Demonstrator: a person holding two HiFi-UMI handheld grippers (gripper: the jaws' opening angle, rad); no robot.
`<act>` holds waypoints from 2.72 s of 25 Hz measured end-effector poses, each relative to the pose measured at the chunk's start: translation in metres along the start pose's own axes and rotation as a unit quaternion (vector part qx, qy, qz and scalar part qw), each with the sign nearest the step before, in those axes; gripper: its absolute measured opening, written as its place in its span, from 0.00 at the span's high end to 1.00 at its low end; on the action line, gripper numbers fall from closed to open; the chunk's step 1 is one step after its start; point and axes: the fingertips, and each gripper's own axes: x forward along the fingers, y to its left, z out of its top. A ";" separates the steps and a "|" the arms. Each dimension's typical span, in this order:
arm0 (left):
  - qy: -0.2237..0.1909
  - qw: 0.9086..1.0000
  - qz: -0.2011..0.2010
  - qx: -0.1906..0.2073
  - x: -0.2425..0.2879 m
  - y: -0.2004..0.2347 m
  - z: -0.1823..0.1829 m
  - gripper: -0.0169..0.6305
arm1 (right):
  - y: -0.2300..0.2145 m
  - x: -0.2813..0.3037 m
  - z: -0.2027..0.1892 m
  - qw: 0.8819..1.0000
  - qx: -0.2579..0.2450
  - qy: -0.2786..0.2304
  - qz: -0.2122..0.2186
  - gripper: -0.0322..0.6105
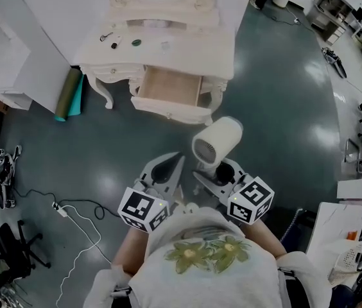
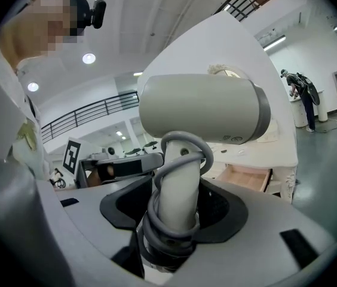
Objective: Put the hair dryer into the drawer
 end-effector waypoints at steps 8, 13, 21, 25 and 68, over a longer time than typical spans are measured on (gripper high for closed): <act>-0.011 1.000 0.002 0.000 0.034 0.078 0.033 0.96 | -0.039 0.068 0.036 1.000 -0.013 0.001 -0.009 0.61; -0.012 1.000 -0.001 0.000 0.043 0.116 0.050 0.96 | -0.052 0.100 0.052 1.000 -0.017 0.001 -0.019 0.61; -0.002 1.000 -0.011 -0.003 0.046 0.145 0.049 0.96 | -0.059 0.130 0.056 0.999 -0.018 0.010 -0.028 0.61; 0.002 1.000 -0.008 -0.009 0.046 0.159 0.047 0.96 | -0.061 0.142 0.055 0.999 -0.015 0.019 -0.028 0.61; 0.041 0.998 -0.020 -0.037 0.145 0.266 0.066 0.96 | -0.180 0.251 0.080 0.991 -0.088 0.105 -0.012 0.61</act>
